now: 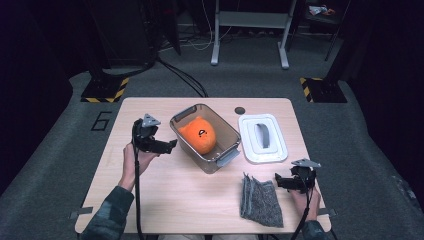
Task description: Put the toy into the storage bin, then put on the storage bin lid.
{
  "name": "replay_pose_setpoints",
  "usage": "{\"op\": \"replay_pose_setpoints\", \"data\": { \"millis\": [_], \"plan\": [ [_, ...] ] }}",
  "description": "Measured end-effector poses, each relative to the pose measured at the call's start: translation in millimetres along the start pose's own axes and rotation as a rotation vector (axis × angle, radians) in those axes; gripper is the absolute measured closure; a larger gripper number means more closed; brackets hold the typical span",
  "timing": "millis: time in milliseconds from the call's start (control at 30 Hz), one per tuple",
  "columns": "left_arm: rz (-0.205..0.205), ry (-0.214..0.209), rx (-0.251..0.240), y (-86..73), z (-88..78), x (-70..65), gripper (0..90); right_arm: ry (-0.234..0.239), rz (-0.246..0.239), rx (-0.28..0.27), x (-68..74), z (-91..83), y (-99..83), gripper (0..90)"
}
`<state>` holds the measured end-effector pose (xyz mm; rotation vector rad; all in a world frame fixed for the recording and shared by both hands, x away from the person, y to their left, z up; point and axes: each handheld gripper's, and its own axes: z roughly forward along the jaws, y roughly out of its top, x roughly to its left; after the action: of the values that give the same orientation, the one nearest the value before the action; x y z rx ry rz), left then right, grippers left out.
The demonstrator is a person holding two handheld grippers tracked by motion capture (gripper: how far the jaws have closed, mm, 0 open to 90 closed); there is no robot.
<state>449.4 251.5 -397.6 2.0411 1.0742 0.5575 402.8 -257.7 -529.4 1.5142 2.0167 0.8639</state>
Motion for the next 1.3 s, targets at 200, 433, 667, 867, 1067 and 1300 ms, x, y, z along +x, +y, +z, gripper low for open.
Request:
{"op": "replay_pose_setpoints", "data": {
  "millis": [200, 433, 667, 867, 1067, 1300],
  "plan": [
    [-0.019, -0.012, 0.027, -30.3, 6.9, 5.5, 0.0, 0.0, 0.0, 0.0, 0.0, 0.0, 0.0, 2.7],
    [-0.035, -0.038, 0.103, -62.9, 24.0, 13.4, 0.0, 0.0, 0.0, 0.0, 0.0, 0.0, 0.0, 2.7],
    [-0.115, -0.038, 0.148, -95.0, 44.3, 23.6, 0.0, 0.0, 0.0, 0.0, 0.0, 0.0, 0.0, 2.7],
    [-0.103, 0.016, 0.18, -114.4, 57.9, 29.1, 0.0, -0.002, 0.0, -0.001, 0.4, 0.1, 0.1, 2.5],
    [-0.066, 0.044, 0.118, -122.5, 58.9, 32.0, 0.0, -0.002, 0.009, -0.001, 1.5, 1.1, 1.1, 2.3],
    [-0.067, 0.046, 0.093, -124.3, 60.1, 32.4, 0.0, 0.011, -0.011, 0.0, -0.5, 1.5, 1.5, 2.1]
  ]
}}
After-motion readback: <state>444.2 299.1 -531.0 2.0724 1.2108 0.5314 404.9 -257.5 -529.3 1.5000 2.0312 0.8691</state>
